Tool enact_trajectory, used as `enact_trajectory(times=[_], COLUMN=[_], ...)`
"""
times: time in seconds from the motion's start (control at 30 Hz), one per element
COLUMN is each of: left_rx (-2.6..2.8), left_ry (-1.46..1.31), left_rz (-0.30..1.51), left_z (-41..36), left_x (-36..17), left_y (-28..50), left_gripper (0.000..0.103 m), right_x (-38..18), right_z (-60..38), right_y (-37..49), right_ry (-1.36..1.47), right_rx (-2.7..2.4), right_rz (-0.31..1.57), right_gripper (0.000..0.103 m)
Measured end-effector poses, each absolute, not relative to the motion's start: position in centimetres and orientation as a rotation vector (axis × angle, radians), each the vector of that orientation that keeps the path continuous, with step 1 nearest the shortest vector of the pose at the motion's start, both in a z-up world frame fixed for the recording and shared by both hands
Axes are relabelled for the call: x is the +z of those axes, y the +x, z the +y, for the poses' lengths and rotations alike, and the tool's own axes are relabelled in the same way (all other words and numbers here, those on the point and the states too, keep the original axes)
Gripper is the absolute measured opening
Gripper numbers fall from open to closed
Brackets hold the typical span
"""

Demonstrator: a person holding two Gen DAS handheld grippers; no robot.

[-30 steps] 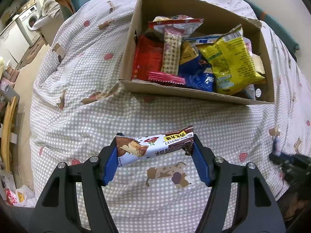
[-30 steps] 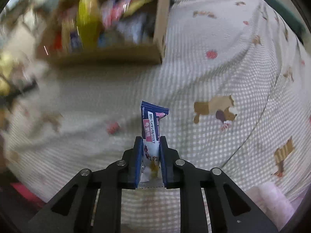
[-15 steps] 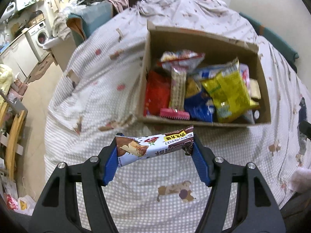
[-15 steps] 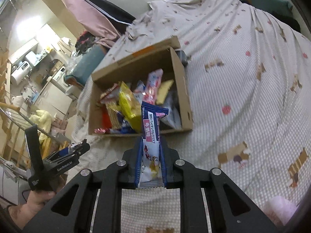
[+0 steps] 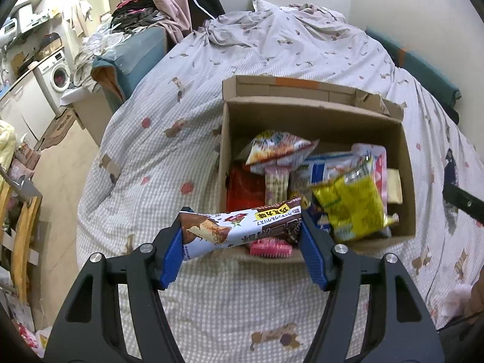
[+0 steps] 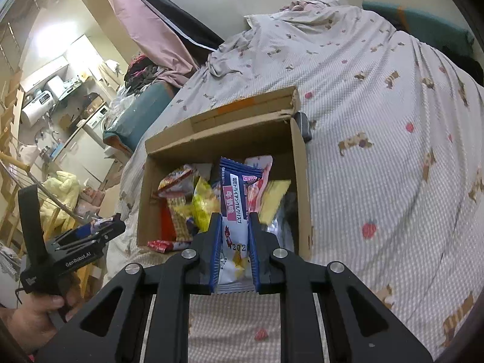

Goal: Organize snacks
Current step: 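Lift both held snacks and carry them over the box, then lower both held snacks into the box and open both grippers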

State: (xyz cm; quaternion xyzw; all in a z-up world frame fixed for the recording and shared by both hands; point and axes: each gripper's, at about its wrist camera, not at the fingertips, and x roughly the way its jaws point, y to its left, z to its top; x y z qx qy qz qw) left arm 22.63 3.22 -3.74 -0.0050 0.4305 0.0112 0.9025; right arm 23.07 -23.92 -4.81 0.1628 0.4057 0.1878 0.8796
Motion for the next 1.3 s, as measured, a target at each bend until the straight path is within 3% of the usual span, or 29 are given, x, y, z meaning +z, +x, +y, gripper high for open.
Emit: enact_trajectory(times=[0.43, 1.3], left_rx=[0.009, -0.001], left_ry=[-0.046, -0.037], left_rz=[0.868, 0.86], left_z=[2.9, 2.0], left_x=[-6.0, -6.7], left_y=[26.4, 26.6], left_gripper=[0.064, 0.066], right_x=[-7.0, -8.3], right_z=[-22.5, -22.2], right_y=[27.1, 28.0], right_ry=[0.296, 0.356], right_rx=[0.355, 0.37], right_rz=[0.865, 0.908], right_gripper=[0.018, 0.021])
